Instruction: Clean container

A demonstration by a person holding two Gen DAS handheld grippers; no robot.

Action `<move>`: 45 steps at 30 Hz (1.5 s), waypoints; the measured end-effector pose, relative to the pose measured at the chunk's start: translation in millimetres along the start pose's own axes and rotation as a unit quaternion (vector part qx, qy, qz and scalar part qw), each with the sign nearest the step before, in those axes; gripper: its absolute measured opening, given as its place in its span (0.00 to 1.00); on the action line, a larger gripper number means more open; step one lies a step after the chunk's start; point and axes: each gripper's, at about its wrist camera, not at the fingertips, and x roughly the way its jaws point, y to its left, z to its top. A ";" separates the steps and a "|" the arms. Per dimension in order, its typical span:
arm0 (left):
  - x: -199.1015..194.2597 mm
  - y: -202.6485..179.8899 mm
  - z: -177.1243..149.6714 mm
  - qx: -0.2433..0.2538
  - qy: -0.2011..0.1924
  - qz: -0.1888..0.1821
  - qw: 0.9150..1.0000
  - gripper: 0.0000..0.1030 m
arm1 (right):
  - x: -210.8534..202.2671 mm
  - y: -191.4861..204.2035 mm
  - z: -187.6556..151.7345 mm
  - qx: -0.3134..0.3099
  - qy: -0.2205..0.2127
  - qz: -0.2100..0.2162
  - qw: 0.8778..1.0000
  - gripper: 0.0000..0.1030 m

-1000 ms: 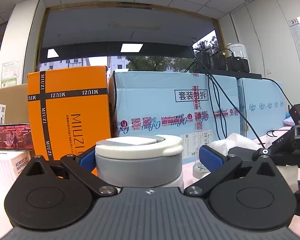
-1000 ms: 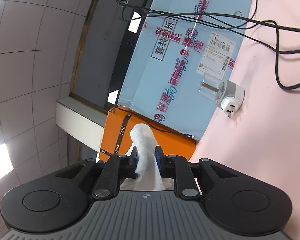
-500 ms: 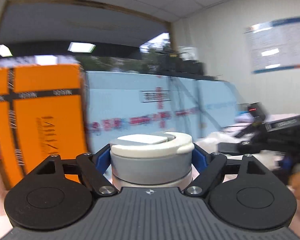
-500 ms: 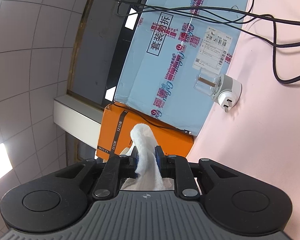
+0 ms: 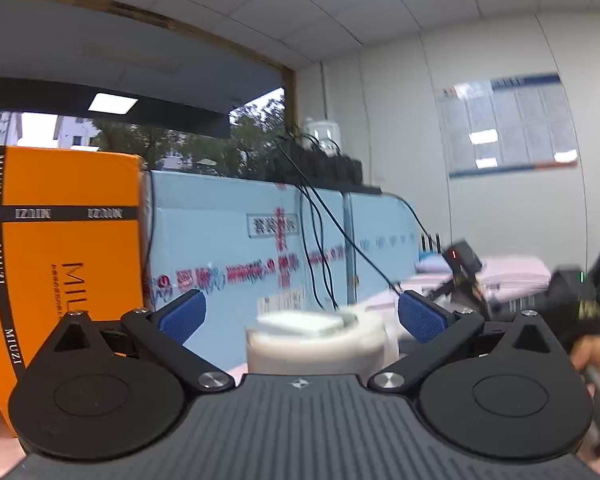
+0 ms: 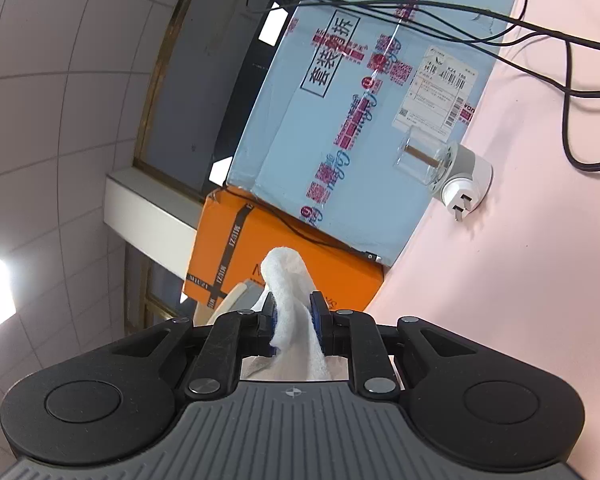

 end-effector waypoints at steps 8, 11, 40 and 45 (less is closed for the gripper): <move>14.1 17.8 13.5 -0.052 0.044 0.043 0.997 1.00 | 14.7 2.5 -5.0 -0.018 0.033 0.027 0.999 0.15; 18.5 22.1 10.6 -0.059 0.068 0.046 0.995 1.00 | 15.9 4.2 -6.1 -0.022 0.037 0.044 0.998 0.15; 22.2 30.3 -1.3 -0.083 0.076 0.034 0.993 1.00 | 17.9 70.7 -49.9 -0.170 0.020 0.004 0.985 0.15; 21.5 28.7 -1.4 -0.079 0.074 0.030 0.994 1.00 | 18.6 69.9 -51.3 -0.178 0.034 -0.018 0.983 0.15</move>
